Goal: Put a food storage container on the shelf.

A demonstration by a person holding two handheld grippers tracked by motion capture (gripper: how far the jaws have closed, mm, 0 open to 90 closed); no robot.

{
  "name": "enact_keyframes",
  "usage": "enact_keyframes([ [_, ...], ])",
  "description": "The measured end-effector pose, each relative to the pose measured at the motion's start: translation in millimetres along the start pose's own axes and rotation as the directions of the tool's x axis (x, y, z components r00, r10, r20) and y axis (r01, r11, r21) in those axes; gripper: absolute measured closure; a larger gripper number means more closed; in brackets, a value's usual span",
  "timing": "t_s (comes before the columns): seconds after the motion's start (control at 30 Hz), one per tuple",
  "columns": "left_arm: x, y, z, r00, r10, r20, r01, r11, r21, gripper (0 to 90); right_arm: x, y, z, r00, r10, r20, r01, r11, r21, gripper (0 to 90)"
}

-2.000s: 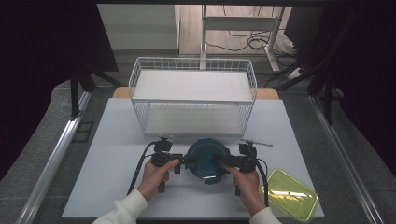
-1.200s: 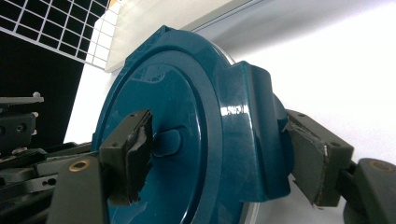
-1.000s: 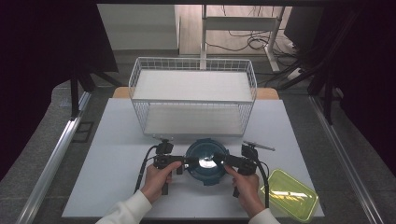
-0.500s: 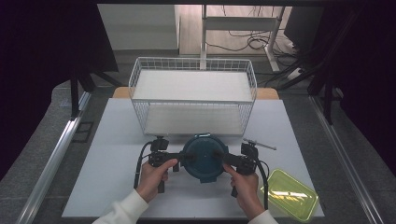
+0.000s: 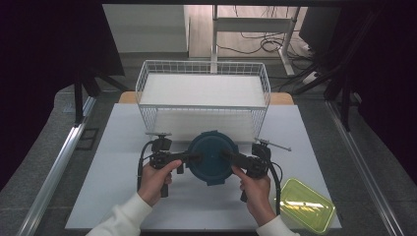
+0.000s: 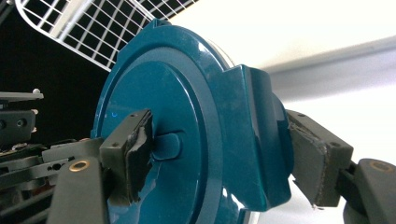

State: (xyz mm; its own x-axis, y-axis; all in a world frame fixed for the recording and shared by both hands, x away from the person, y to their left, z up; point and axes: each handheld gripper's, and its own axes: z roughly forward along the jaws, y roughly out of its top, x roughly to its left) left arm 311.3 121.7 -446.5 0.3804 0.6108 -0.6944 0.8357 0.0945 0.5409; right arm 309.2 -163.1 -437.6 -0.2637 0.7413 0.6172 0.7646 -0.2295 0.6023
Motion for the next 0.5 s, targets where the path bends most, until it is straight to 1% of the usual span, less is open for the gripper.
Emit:
enact_keyframes([
  [0.03,-1.0,2.4,-2.5,0.9999,0.009,-0.004,-0.009,1.0,-0.002,34.8,1.2,1.0,-0.2,1.0,-0.003,-0.003,0.003,1.0,0.001,28.2],
  [0.1,-2.7,5.4,-5.7,0.9999,0.014,-0.007,-0.014,0.9998,-0.011,34.9,4.9,3.3,-0.2,0.9999,0.001,-0.011,-0.001,1.0,-0.001,28.2],
  [0.2,-4.7,11.4,-11.3,0.9997,0.023,-0.011,-0.023,0.9996,-0.018,35.1,10.5,7.1,-0.1,0.9998,-0.011,-0.017,0.01,1.0,-0.009,28.2],
  [0.37,-8.5,21.6,-21.9,0.9992,0.034,-0.02,-0.035,0.9983,-0.048,35.2,21.7,14.6,0.9,0.9994,-0.015,-0.031,0.014,1.0,-0.025,28.2],
  [0.5,-11.0,29.6,-30.5,0.9986,0.046,-0.027,-0.047,0.9968,-0.065,35.2,31.3,20.1,2.1,0.9988,-0.03,-0.038,0.029,0.999,-0.04,28.2],
])
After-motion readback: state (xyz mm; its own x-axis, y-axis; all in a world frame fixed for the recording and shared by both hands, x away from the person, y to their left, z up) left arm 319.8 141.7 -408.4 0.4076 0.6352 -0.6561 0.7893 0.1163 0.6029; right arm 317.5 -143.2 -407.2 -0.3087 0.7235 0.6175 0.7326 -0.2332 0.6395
